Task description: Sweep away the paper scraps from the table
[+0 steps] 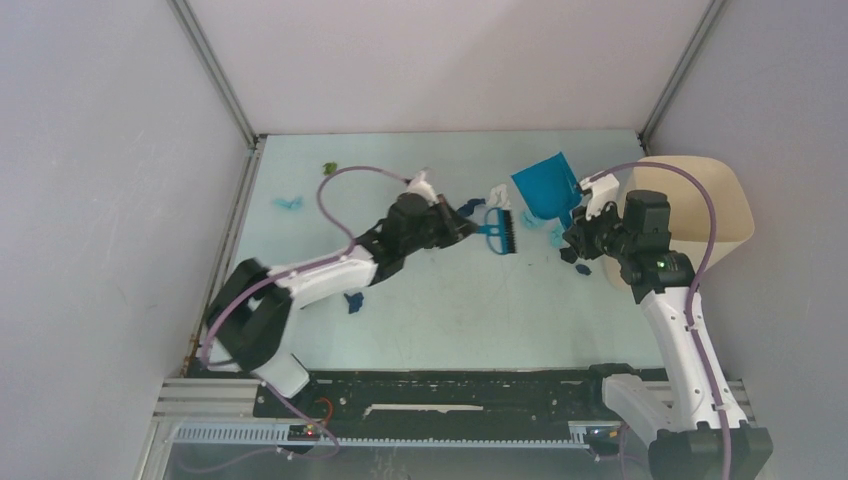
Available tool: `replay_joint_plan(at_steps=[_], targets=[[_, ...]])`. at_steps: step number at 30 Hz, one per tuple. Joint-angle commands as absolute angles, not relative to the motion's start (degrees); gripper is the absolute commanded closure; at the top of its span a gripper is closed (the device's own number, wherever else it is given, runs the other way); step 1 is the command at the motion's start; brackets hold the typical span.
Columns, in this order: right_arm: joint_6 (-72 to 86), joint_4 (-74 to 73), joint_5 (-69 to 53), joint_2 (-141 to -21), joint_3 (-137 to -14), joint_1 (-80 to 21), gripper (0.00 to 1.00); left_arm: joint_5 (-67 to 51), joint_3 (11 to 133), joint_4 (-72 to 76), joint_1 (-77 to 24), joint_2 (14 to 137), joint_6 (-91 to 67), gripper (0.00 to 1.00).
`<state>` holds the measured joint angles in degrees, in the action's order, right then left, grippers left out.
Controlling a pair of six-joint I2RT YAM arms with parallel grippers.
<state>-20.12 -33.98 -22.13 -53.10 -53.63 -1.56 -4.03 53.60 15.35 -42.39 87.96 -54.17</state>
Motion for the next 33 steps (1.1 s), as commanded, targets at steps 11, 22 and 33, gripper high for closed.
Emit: replay_joint_plan(at_steps=[11,22,33], targets=[[-8.78,-20.82,-13.6,-49.13,-50.58,-0.44,1.0,-10.98,92.97,31.62,-50.98,129.72,-71.91,1.0],[-9.17,-19.95,-15.44,-48.26,-48.7,1.83,1.0,-8.96,95.82,14.6,-52.61,131.98,-73.28,1.0],[-9.8,-19.95,-16.48,-48.0,-47.79,1.93,1.0,-9.04,64.3,13.08,-49.41,108.99,-67.04,1.0]])
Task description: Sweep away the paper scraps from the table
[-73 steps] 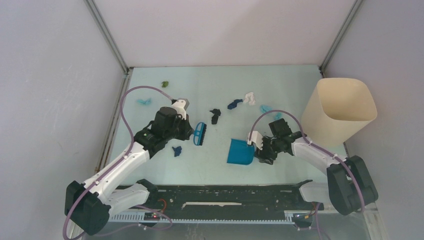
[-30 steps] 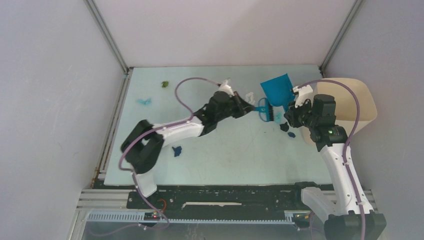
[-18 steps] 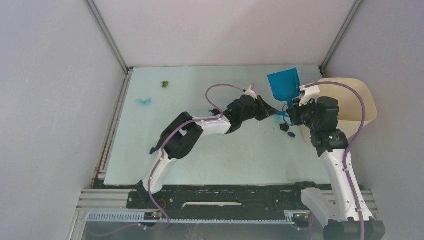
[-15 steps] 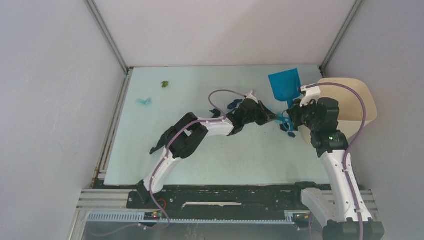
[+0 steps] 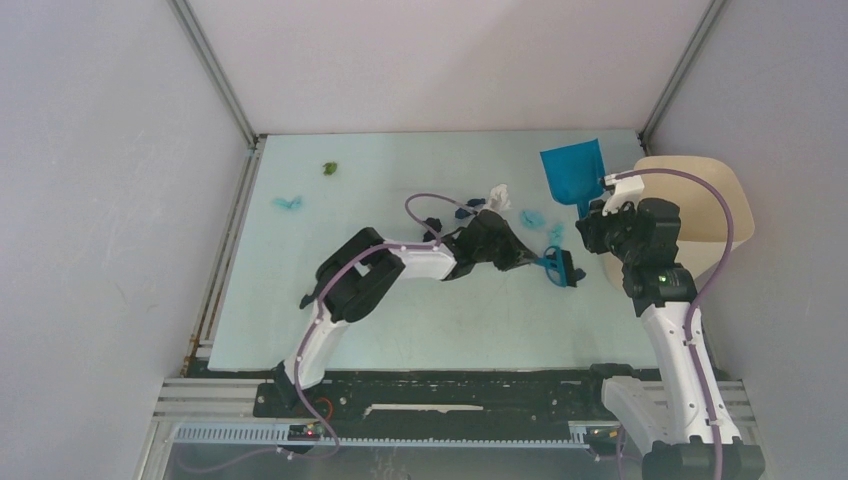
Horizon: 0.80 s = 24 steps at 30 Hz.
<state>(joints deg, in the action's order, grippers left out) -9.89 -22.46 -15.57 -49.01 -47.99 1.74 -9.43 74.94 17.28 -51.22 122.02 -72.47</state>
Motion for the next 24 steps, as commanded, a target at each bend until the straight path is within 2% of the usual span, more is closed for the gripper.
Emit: replay_joint_plan(at_steps=[1,6,10,15,24], targets=[[-9.96,-19.84,-16.85,-47.93,-47.46,1.93,1.0,-8.15,60.09,12.38,-49.11,104.91,-65.39,1.0],[-10.49,-19.61,-18.31,-49.13,-47.11,1.96,1.0,-3.0,48.7,5.16,-48.55,86.44,-54.76,1.0],[-10.46,-19.32,-18.06,-49.36,-47.11,1.98,1.0,-0.67,49.03,5.31,-48.45,81.38,-50.82,1.0],[-10.68,-18.97,-14.7,-48.42,-46.98,1.95,1.0,-3.32,63.77,6.77,-48.47,93.4,-48.89,1.0],[-11.04,-17.49,-11.58,-46.91,-45.82,2.5,1.0,-2.88,93.92,10.9,-48.17,119.2,-63.97,1.0]])
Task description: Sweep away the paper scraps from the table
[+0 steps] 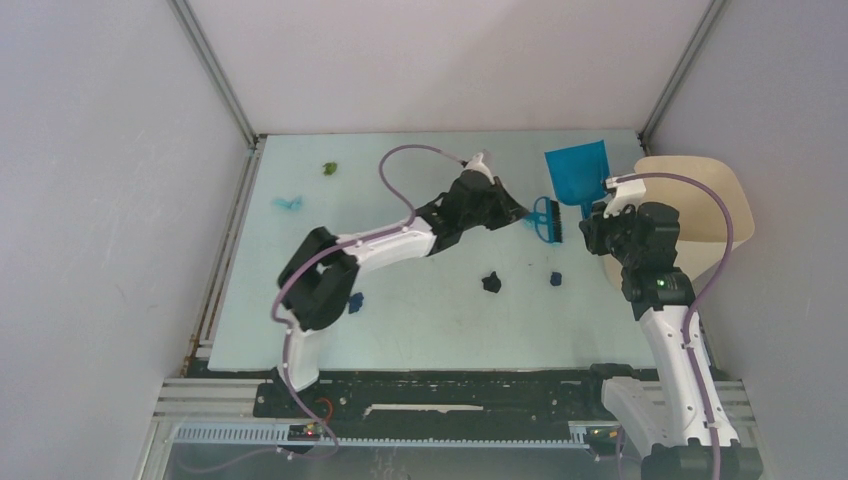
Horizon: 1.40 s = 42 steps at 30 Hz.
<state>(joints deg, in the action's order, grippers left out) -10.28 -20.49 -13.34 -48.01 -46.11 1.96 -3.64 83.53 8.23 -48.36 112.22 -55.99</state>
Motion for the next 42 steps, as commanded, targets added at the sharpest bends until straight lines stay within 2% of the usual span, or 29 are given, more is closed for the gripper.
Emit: replay_joint_plan(at_steps=[1,7,12,17,26,29,32,35,42], targets=[[-11.06,-17.36,-11.6,-46.91,-45.63,2.54,1.0,-2.52,96.97,10.42,-48.05,121.9,-65.95,1.0],[-11.3,-17.15,-11.46,-47.26,-45.56,2.64,1.0,-2.37,105.4,6.96,-46.87,131.62,-78.4,1.0],[-11.86,-17.14,-12.46,-47.33,-45.44,2.64,1.0,-2.78,101.73,4.32,-46.22,130.79,-77.49,1.0],[-11.82,-17.31,-13.1,-47.79,-45.43,2.64,1.0,-3.13,86.27,7.32,-45.53,122.42,-77.57,1.0],[-11.85,-17.82,-15.0,-47.31,-45.35,2.65,1.0,2.6,50.89,7.45,-42.86,93.98,-66.44,1.0],[-11.95,-17.84,-15.18,-46.98,-45.35,2.64,1.0,3.8,46.07,5.06,-42.26,84.13,-58.26,1.0],[-11.91,-17.85,-15.28,-47.17,-45.35,2.68,1.0,3.77,45.48,5.06,-42.53,79.2,-52.98,1.0],[-11.97,-17.78,-15.07,-47.32,-45.4,2.55,1.0,0.84,48.53,8.73,-43.39,80.06,-50.46,1.0],[-12.16,-17.11,-12.59,-45.88,-44.85,2.7,1.0,-9.55,64.57,15.81,-47.05,98.23,-53.23,1.0]])
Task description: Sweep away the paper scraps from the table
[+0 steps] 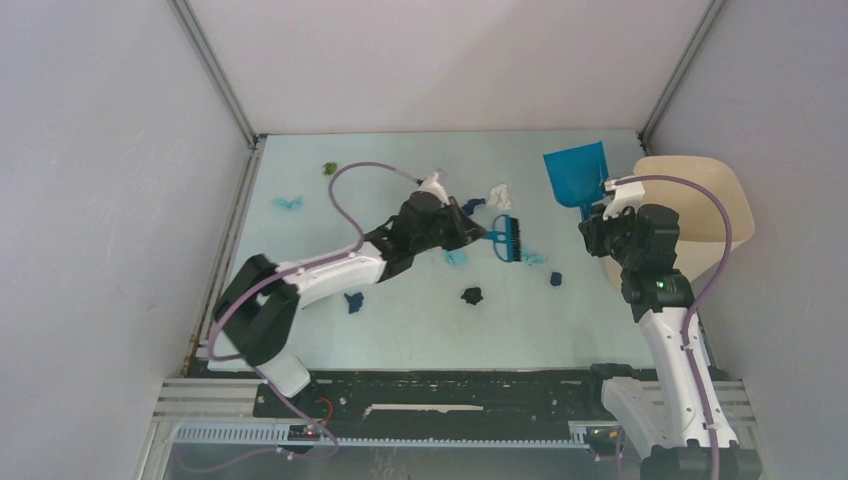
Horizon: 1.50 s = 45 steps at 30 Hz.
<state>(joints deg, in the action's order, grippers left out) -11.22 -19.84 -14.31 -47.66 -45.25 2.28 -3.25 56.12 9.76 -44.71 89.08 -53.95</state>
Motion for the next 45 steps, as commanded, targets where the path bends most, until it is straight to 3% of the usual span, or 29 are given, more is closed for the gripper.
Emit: replay_joint_plan(at_steps=[1,7,12,33,40,45], targets=[[-12.12,-16.98,-12.11,-45.64,-44.74,2.77,1.0,-10.37,67.72,15.97,-47.65,101.24,-53.91,1.0],[-11.89,-15.6,-9.43,-44.98,-43.75,3.81,1.0,-17.43,85.11,16.64,-50.62,119.97,-61.08,1.0],[-12.17,-15.73,-10.58,-45.51,-43.68,4.0,1.0,-19.13,87.13,15.04,-51.37,124.77,-64.59,1.0],[-13.33,-16.85,-14.6,-47.27,-43.5,3.16,1.0,-7.29,53.29,0.6,-40.34,94.4,-50.47,1.0],[-15.47,-20.72,-22.34,-49.85,-44.71,2.48,1.0,-7.4,62.89,-14.48,-37.76,85.0,-36.83,0.99],[-27.64,-32.55,-20.24,-51.9,-50.58,-6.66,1.0,-0.26,76.97,-31.84,-36.63,79.99,-26.48,0.97]])
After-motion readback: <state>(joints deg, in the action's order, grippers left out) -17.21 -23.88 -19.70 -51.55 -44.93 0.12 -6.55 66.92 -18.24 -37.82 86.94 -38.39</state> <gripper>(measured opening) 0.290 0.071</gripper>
